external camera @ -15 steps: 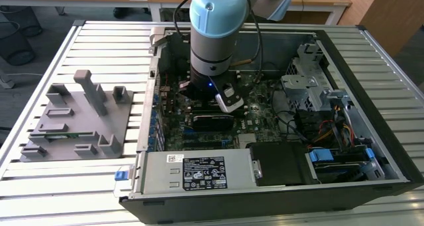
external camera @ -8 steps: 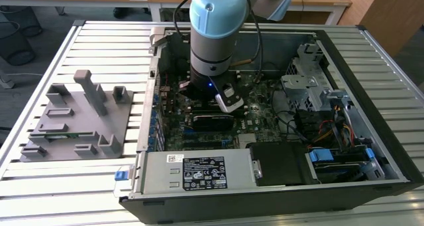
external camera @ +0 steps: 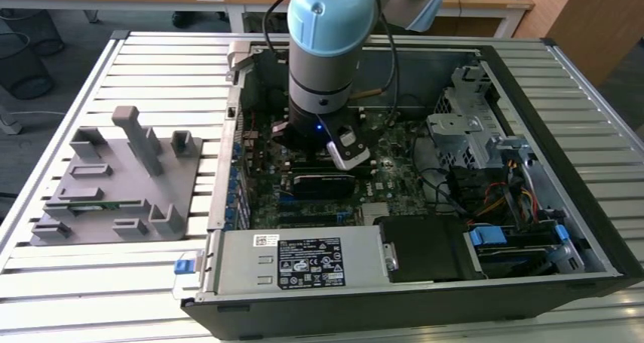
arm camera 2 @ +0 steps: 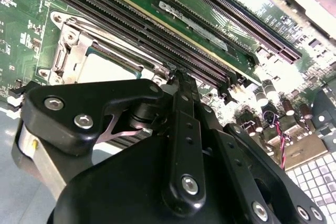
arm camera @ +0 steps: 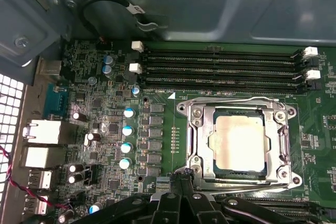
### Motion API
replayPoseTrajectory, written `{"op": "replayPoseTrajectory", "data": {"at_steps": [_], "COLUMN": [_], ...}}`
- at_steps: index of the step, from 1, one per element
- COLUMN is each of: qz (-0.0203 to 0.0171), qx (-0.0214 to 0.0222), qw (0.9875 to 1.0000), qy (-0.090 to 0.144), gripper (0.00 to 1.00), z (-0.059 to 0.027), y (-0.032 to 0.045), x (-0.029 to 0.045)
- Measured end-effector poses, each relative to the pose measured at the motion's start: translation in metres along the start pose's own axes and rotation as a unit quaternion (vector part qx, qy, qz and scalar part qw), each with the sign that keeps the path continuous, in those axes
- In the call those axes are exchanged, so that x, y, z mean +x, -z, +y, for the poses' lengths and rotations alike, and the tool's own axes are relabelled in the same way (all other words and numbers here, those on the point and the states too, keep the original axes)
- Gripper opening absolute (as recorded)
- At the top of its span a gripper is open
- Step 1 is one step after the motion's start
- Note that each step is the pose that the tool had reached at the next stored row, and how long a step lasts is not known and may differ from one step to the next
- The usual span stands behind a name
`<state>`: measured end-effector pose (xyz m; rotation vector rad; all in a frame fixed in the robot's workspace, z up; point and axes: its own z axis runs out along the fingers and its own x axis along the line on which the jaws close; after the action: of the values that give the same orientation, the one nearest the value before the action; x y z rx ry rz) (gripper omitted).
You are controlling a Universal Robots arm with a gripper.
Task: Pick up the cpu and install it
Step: 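Install the second cpu locking lever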
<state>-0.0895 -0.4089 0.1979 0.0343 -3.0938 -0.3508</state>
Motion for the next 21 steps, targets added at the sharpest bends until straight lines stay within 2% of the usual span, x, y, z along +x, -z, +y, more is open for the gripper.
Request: {"op": "replayPoseTrajectory", "data": {"at_steps": [7,21], "qz": [0.0,0.0], "qx": [0.0001,-0.0004], "qw": [1.0,1.0], "qy": [0.0,0.0], "gripper": [0.11,0.11], "z": [0.0,-0.0087], "y": [0.0007,0.0024], "x": [0.0001,0.0002]}}
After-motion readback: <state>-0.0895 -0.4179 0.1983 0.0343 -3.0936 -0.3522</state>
